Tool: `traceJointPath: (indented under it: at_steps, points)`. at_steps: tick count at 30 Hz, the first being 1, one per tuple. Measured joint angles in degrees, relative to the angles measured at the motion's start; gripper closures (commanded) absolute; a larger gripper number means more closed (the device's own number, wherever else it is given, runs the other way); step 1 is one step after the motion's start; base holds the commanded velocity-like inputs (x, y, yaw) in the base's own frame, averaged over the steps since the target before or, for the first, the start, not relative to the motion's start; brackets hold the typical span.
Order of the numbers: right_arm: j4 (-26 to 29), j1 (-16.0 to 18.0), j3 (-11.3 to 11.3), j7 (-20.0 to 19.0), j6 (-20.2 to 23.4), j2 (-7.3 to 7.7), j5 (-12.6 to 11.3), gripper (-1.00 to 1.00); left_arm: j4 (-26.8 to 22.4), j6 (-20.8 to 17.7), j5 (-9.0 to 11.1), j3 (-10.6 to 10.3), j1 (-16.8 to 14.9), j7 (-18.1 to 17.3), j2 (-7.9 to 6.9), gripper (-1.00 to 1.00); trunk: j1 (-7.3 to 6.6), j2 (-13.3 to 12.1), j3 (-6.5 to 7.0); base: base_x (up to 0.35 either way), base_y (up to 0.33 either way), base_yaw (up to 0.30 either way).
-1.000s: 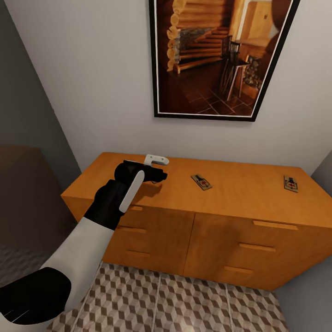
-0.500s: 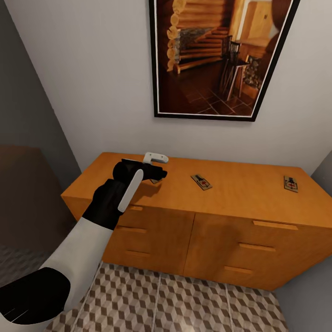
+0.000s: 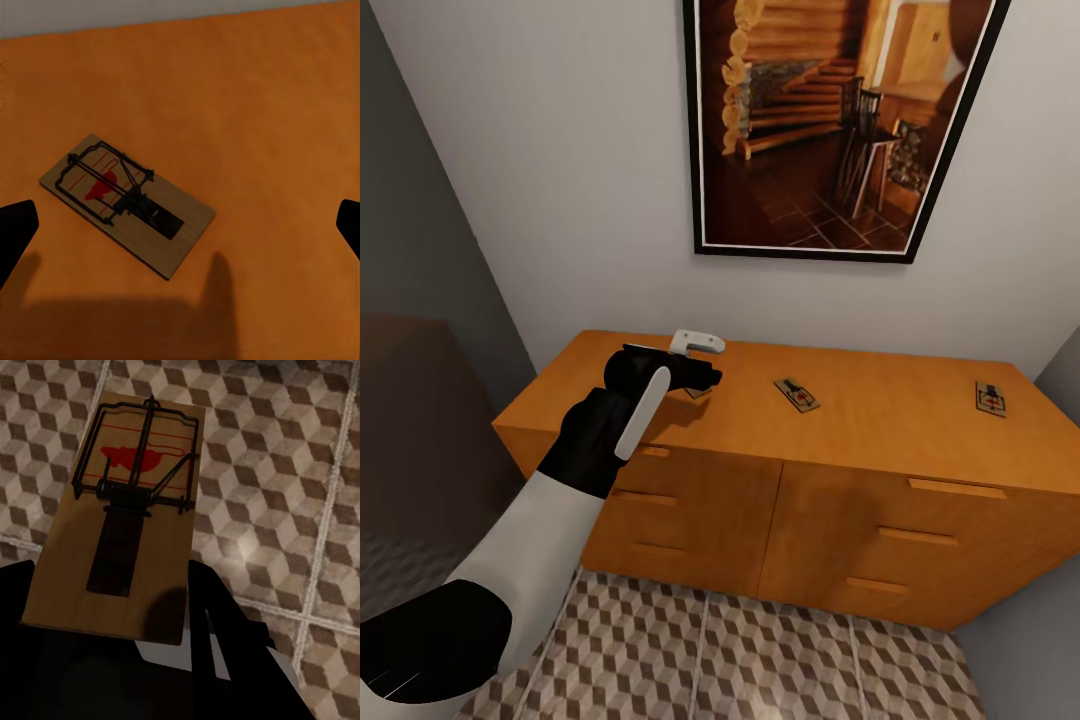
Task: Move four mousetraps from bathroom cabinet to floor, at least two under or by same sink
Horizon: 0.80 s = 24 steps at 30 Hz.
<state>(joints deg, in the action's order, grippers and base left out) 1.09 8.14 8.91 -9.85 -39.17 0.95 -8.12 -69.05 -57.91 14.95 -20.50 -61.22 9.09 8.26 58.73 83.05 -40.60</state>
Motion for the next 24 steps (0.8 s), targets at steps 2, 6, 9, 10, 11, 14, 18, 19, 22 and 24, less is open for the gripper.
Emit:
traceJointPath:
  at_steps: [2, 6, 9, 10, 11, 14, 18, 19, 22, 24]
  points:
    - [0.00, 0.00, 0.00, 0.00, 0.00, 0.00, 0.00, 1.00, 0.00, 0.00, 0.00, 0.00, 0.00, 0.00, 0.00, -1.00, 0.00, 0.00, 0.00, 0.002, 0.000, 0.000]
    - [0.00, 0.00, 0.00, 0.00, 0.02, 0.00, 0.00, 1.00, 0.00, 0.00, 0.00, 0.03, 0.00, 0.00, 0.01, -1.00, -0.01, 0.00, 0.00, 0.039, 0.000, 0.000]
    - [0.00, 0.00, 0.01, 0.00, 0.06, -0.02, 0.00, 1.00, 0.00, 0.00, 0.00, 0.02, 0.00, 0.00, 0.01, -1.00, -0.01, 0.00, 0.00, 0.057, 0.000, 0.000]
    - [0.00, 0.00, 0.01, 0.00, 0.06, -0.05, 0.01, 1.00, 0.00, 0.00, 0.00, 0.02, 0.00, 0.00, 0.01, -1.00, -0.01, 0.00, 0.00, 0.030, 0.000, 0.000]
    - [0.00, 0.00, 0.03, 0.00, 0.07, -0.12, 0.02, 1.00, 0.00, 0.00, 0.00, 0.01, 0.00, 0.00, 0.01, -1.00, 0.00, 0.00, 0.00, 0.024, 0.000, 0.000]
    - [0.00, 0.00, 0.02, 0.00, 0.08, -0.39, 0.02, 1.00, 0.00, 0.00, 0.00, 0.00, 0.00, 0.00, 0.01, -1.00, 0.00, 0.00, 0.00, 0.012, 0.000, 0.000]
    - [0.00, 0.00, 0.01, 0.00, 0.08, -0.62, 0.01, 1.00, 0.00, 0.00, 0.00, -0.01, 0.00, 0.00, 0.01, -1.00, 0.00, 0.00, 0.00, 0.004, 0.000, 0.000]
    - [0.00, 0.00, 0.00, 0.00, 0.09, -0.64, 0.00, 1.00, 0.02, 0.00, 0.00, -0.01, 0.00, 0.00, 0.01, -1.00, 0.00, 0.00, 0.00, 0.002, 0.000, 0.000]
    - [0.00, 0.00, 0.00, 0.00, 0.09, -0.69, 0.01, 1.00, 0.10, 0.00, 0.00, -0.01, 0.00, 0.00, 0.01, -1.00, 0.00, 0.00, 0.00, 0.000, 0.000, 0.000]
    - [0.00, 0.00, 0.00, 0.00, 0.09, -0.70, 0.00, 1.00, 0.11, 0.00, 0.00, -0.01, 0.00, 0.00, 0.01, -1.00, 0.00, 0.00, 0.00, 0.000, 0.000, 0.000]
